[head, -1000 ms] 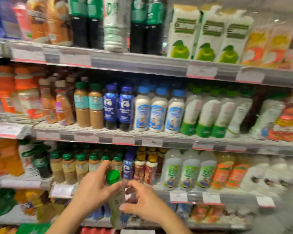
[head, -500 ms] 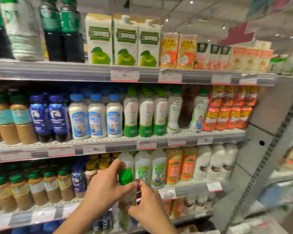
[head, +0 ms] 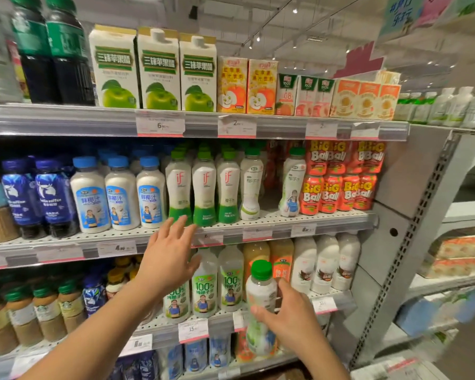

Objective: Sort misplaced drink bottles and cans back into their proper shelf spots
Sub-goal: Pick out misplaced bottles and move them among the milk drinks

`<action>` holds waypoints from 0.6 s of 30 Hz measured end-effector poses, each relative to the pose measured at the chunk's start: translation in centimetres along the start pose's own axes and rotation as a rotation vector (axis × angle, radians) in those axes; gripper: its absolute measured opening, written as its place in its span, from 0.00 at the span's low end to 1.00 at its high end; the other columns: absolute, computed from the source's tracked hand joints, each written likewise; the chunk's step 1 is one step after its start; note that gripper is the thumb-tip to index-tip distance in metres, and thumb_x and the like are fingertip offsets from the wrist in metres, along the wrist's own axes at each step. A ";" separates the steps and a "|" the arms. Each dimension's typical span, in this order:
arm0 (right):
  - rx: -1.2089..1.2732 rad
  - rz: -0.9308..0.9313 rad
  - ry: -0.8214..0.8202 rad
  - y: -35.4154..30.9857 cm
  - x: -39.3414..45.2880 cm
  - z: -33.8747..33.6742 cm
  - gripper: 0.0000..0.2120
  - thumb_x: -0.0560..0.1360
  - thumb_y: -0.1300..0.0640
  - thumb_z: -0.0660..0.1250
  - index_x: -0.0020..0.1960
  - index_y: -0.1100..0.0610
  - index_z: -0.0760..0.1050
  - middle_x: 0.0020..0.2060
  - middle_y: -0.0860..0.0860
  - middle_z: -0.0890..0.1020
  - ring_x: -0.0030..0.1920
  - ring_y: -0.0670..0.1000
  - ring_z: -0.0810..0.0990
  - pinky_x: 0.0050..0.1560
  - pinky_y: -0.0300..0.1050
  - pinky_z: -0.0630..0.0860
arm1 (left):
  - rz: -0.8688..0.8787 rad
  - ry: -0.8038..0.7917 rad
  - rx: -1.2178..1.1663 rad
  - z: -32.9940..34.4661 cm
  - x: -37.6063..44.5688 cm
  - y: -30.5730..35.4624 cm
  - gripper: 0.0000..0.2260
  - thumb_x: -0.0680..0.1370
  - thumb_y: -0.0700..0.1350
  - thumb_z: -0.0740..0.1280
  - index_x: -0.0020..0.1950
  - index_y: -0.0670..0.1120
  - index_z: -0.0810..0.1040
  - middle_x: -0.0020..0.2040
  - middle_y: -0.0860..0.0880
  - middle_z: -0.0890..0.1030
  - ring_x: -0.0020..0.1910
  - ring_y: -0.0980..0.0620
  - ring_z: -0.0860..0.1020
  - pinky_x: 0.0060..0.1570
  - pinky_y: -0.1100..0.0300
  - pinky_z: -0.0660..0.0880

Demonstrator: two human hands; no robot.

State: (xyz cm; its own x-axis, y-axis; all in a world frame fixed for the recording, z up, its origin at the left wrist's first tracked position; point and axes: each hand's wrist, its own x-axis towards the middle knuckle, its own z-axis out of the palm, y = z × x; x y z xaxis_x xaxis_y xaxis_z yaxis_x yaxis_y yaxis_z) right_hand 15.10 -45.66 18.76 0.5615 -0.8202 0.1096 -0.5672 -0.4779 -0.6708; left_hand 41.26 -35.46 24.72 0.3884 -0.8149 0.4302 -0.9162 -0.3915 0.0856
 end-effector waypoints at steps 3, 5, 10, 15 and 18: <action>0.002 0.000 0.030 1.1 1.0 -2.2 0.25 0.68 0.35 0.73 0.61 0.42 0.72 0.52 0.40 0.81 0.52 0.44 0.79 0.51 0.43 0.75 | -0.031 -0.003 0.049 1.6 0.5 -0.7 0.33 0.79 0.62 0.62 0.81 0.52 0.57 0.82 0.47 0.59 0.80 0.41 0.56 0.78 0.43 0.55; 0.019 -0.017 0.057 1.8 1.8 -3.3 0.20 0.71 0.39 0.75 0.58 0.41 0.72 0.49 0.37 0.81 0.52 0.43 0.80 0.51 0.44 0.76 | 0.023 -0.019 0.116 2.5 0.5 -1.3 0.33 0.79 0.60 0.64 0.81 0.52 0.59 0.80 0.49 0.63 0.78 0.43 0.61 0.76 0.43 0.59; 0.051 -0.049 0.074 2.5 4.2 -5.2 0.20 0.73 0.43 0.76 0.57 0.38 0.68 0.48 0.29 0.76 0.50 0.35 0.78 0.47 0.35 0.72 | 0.003 0.033 0.129 4.8 -0.2 -1.5 0.39 0.72 0.52 0.72 0.81 0.50 0.61 0.79 0.49 0.66 0.77 0.41 0.63 0.76 0.39 0.59; 0.113 -0.078 0.135 2.4 8.2 -6.7 0.20 0.72 0.43 0.78 0.59 0.39 0.73 0.52 0.37 0.82 0.55 0.43 0.82 0.59 0.50 0.80 | 0.011 0.099 0.139 6.4 -0.1 -1.4 0.40 0.71 0.57 0.68 0.81 0.49 0.60 0.79 0.47 0.65 0.78 0.39 0.61 0.76 0.36 0.55; 0.176 -0.122 0.217 0.7 11.0 -8.1 0.22 0.72 0.44 0.78 0.63 0.43 0.75 0.53 0.40 0.84 0.55 0.46 0.83 0.59 0.53 0.81 | 0.016 0.106 0.157 6.7 -0.2 -1.6 0.41 0.70 0.57 0.68 0.81 0.48 0.60 0.80 0.47 0.64 0.79 0.40 0.60 0.76 0.36 0.55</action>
State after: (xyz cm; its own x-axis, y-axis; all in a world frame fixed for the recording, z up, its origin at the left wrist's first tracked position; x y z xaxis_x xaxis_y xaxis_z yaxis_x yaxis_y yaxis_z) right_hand 16.01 -57.61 25.44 0.4661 -0.8174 0.3384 -0.3799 -0.5304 -0.7579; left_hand 43.27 -37.55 18.51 0.3539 -0.7752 0.5233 -0.8921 -0.4478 -0.0600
